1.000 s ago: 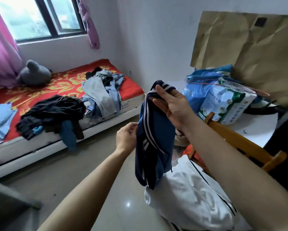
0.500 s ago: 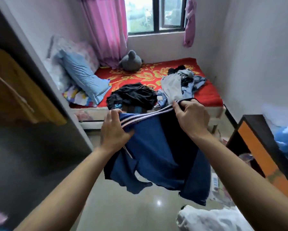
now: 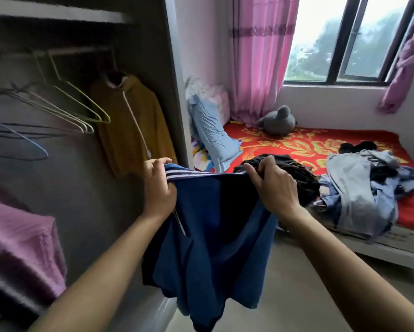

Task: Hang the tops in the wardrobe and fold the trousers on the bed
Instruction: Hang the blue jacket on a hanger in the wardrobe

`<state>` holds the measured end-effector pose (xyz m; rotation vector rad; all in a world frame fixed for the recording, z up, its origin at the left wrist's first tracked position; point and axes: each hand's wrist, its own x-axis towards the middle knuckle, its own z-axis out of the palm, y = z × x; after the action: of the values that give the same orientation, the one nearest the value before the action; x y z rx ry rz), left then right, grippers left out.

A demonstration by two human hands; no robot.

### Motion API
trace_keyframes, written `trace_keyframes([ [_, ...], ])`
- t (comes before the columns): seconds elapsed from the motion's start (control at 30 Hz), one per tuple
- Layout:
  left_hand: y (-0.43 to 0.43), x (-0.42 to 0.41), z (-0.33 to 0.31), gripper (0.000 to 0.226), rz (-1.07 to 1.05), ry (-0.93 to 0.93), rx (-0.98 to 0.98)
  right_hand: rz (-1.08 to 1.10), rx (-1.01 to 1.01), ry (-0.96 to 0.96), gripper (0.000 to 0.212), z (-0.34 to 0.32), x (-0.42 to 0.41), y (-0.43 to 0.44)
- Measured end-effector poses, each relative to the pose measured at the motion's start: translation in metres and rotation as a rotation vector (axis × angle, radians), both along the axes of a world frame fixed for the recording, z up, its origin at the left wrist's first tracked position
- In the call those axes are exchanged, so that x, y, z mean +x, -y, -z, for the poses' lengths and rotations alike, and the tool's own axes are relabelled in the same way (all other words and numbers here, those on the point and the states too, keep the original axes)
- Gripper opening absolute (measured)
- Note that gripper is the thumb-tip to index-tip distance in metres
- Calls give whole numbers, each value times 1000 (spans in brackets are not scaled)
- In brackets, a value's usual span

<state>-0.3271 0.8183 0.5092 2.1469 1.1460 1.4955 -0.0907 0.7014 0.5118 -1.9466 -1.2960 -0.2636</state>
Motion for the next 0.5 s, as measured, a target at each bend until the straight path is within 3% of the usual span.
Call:
trace_keyframes([
  [0.17,-77,-76,-10,40,-268,22,-96,-227,-79,276,76,-11,-36,-72],
  [0.27,-103,-108,-14,28,-370,-31,-123,-251,-19,385,56,-20,-47,-114],
  [0.4,-124,-130,-16,29,-420,-81,-134,-299,90,323,34,-31,-66,-174],
  [0.5,-141,-142,-16,23,-401,-74,-182,-400,39,276,30,-33,-76,-224],
])
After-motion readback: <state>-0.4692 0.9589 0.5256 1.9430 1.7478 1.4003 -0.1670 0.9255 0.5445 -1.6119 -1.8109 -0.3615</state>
